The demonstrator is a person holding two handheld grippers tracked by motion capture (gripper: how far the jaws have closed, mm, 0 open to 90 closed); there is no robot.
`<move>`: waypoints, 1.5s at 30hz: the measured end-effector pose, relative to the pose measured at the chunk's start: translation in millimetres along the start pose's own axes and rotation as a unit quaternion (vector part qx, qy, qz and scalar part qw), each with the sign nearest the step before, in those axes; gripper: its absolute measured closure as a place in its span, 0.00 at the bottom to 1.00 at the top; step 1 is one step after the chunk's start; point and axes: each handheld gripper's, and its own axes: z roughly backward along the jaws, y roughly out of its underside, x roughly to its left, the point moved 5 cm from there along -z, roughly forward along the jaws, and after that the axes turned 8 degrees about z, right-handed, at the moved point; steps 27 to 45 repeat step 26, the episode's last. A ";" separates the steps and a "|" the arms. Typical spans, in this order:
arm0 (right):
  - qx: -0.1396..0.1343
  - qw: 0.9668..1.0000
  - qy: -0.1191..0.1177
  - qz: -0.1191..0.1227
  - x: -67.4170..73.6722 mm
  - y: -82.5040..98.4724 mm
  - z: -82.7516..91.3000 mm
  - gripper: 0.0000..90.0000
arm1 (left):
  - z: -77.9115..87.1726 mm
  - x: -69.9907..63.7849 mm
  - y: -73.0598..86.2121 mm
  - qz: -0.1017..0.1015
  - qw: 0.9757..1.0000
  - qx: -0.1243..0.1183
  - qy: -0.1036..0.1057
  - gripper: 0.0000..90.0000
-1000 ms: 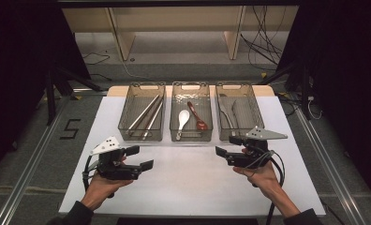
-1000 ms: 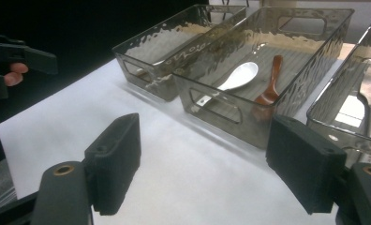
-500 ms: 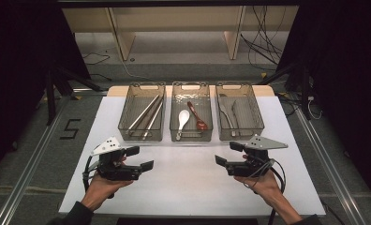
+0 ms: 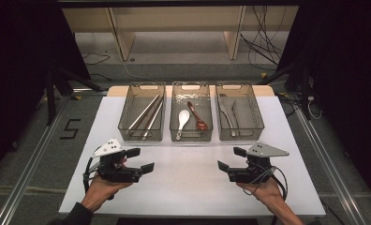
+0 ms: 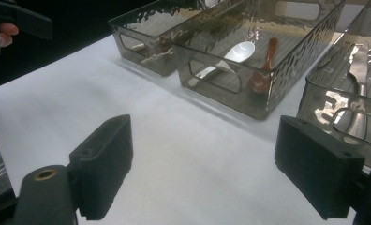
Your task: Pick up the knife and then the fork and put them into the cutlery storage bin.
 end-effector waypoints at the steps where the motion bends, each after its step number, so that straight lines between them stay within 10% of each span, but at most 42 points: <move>1: 0.001 1.000 0.000 0.003 0.5 1.0 0.7 0.23 | 1.0 -0.3 0.1 0.001 1.000 -0.002 0.001 0.17; 45: -0.011 1.000 0.009 0.003 0.2 1.5 6.4 0.23 | 0.5 0.3 0.3 -0.003 1.000 -0.003 0.000 0.17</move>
